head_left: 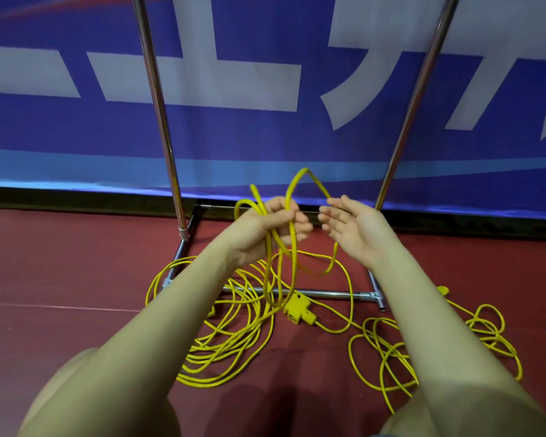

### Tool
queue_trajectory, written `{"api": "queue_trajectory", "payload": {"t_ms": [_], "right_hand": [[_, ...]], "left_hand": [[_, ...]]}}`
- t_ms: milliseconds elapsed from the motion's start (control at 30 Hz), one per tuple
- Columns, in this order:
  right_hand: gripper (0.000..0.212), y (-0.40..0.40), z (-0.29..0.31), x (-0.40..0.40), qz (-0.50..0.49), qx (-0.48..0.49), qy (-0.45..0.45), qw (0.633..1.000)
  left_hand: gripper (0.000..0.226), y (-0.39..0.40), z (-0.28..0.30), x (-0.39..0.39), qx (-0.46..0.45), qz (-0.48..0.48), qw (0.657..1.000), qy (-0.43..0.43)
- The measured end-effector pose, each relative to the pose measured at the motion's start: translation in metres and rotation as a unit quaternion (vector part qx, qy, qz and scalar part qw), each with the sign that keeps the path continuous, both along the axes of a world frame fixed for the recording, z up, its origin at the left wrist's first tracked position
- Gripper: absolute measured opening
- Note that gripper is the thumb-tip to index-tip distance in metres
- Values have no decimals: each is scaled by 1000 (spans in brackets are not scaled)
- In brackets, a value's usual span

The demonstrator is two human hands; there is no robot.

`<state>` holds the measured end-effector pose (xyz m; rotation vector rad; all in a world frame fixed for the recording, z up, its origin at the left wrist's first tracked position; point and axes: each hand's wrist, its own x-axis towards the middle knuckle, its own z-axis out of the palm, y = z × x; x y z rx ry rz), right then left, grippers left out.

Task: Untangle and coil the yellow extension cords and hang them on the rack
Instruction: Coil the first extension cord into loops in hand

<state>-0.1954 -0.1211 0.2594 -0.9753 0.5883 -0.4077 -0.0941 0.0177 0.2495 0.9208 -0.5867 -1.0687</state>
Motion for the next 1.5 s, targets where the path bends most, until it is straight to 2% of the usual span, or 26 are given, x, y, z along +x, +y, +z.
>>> {"api": "queue_trajectory", "payload": {"t_ms": [100,233,267,333,433,533,667,767,900,1067,1167,1333,1433,1500], "right_hand": [[22,8,-5,-3,81,-98,44,991],[10,24,-10,-1,220,-199,54,953],[6,28,-10,0,235,-222,53,945],[13,34,-14,4,239,-257,46,935],[19,42,-18,10,203,-317,17,926],[17,42,-16,12,127,-285,-36,949],[20,36,-10,13,57,-264,-85,959],[21,31,-7,12,31,-263,-71,962],[25,31,-5,10,52,-294,-52,953],[27,42,-10,11,99,-316,-19,943],[27,48,-9,11,132,-292,-25,947],[25,52,-10,14,180,-246,-49,951],[23,53,-8,15,204,-232,-66,949],[22,52,-5,14,218,-231,-75,945]], "left_hand": [[22,-2,7,8,-55,89,992,68],[22,1,13,17,-96,150,980,92],[22,2,14,18,-100,158,978,94],[21,4,15,19,-105,164,976,93],[18,9,18,20,-107,163,976,96],[17,15,24,26,-107,182,974,88],[28,22,30,33,-104,171,975,97],[35,23,31,33,-70,133,986,77],[25,22,26,31,-60,115,990,57],[35,19,28,27,-102,147,981,76],[50,19,33,23,-139,161,971,110],[58,17,40,15,-147,173,968,110],[57,15,39,14,-138,183,968,106],[47,14,38,15,-122,194,969,92]]}}
